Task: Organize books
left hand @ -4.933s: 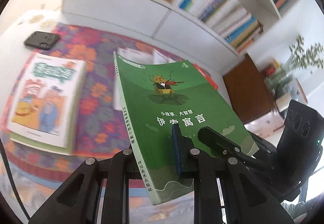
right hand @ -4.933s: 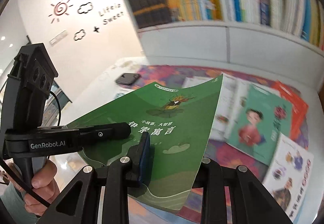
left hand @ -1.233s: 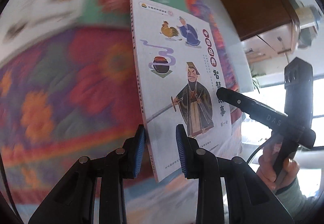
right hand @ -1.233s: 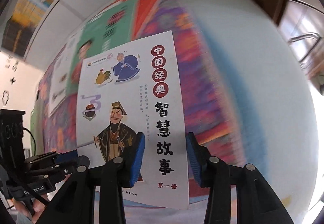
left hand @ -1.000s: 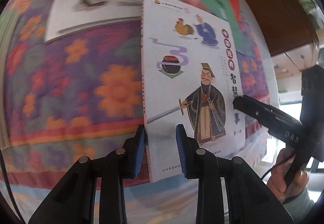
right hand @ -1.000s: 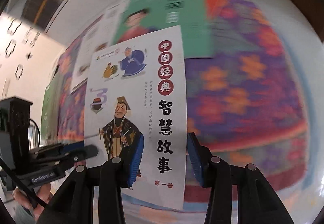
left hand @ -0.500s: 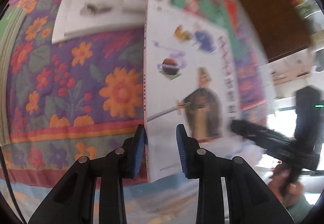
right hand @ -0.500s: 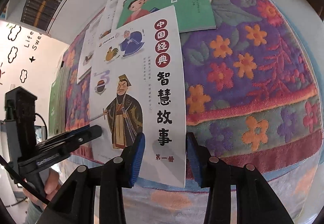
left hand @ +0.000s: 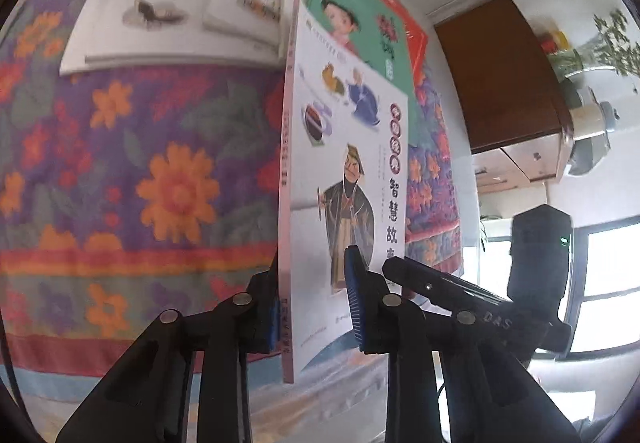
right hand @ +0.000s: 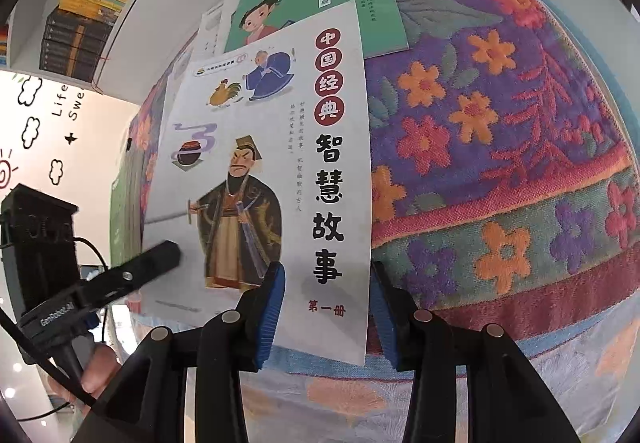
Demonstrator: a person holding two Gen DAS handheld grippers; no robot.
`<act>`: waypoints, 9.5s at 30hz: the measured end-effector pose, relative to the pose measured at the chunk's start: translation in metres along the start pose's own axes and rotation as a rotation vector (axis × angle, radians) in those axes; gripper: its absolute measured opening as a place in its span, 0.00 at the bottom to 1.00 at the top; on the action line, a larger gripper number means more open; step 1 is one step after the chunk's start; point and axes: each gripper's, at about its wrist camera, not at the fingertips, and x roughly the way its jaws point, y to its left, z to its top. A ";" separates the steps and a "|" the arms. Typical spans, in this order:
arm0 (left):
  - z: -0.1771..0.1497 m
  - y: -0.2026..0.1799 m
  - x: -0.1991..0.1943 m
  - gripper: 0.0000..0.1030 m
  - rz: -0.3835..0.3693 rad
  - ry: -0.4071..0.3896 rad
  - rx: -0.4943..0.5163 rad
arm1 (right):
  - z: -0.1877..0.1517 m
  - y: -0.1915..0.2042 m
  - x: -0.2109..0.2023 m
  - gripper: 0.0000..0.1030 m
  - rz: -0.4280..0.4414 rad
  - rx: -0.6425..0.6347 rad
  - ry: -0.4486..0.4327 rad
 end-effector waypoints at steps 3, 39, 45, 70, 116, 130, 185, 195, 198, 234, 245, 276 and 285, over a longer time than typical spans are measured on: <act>-0.005 -0.006 0.005 0.21 0.004 -0.005 -0.005 | 0.000 0.008 0.003 0.41 -0.038 -0.032 -0.003; 0.003 -0.082 0.004 0.17 0.135 -0.090 0.133 | 0.024 0.035 -0.050 0.25 -0.041 -0.295 -0.210; -0.006 -0.091 -0.027 0.17 0.176 -0.152 0.192 | 0.014 0.054 -0.060 0.25 -0.062 -0.454 -0.216; -0.015 0.183 -0.269 0.18 0.246 -0.393 -0.022 | -0.039 0.387 0.098 0.25 0.121 -0.648 -0.165; -0.010 0.284 -0.258 0.19 0.193 -0.323 -0.210 | -0.059 0.406 0.195 0.47 -0.057 -0.623 0.063; 0.021 0.151 -0.193 0.22 0.159 -0.229 0.043 | -0.055 0.283 0.127 0.49 -0.131 -0.428 0.048; 0.093 -0.034 0.029 0.30 0.189 -0.003 0.130 | 0.116 0.026 0.019 0.44 -0.275 -0.180 -0.073; 0.010 0.023 -0.011 0.30 0.217 0.005 -0.029 | 0.044 0.071 0.039 0.44 -0.204 -0.287 0.030; 0.000 0.027 -0.016 0.30 0.218 -0.014 -0.035 | 0.038 0.075 0.042 0.44 -0.191 -0.281 0.035; -0.011 0.029 -0.015 0.29 0.179 -0.036 0.009 | 0.019 0.072 0.037 0.36 -0.237 -0.214 -0.008; -0.004 0.023 -0.052 0.29 -0.215 -0.091 -0.077 | 0.020 0.062 0.037 0.36 -0.173 -0.167 -0.001; 0.031 0.033 0.008 0.11 -0.440 0.012 -0.358 | 0.038 -0.039 0.046 0.36 0.552 0.359 0.092; 0.026 -0.022 -0.003 0.14 -0.012 -0.022 -0.053 | 0.044 0.047 -0.003 0.26 0.071 -0.215 -0.087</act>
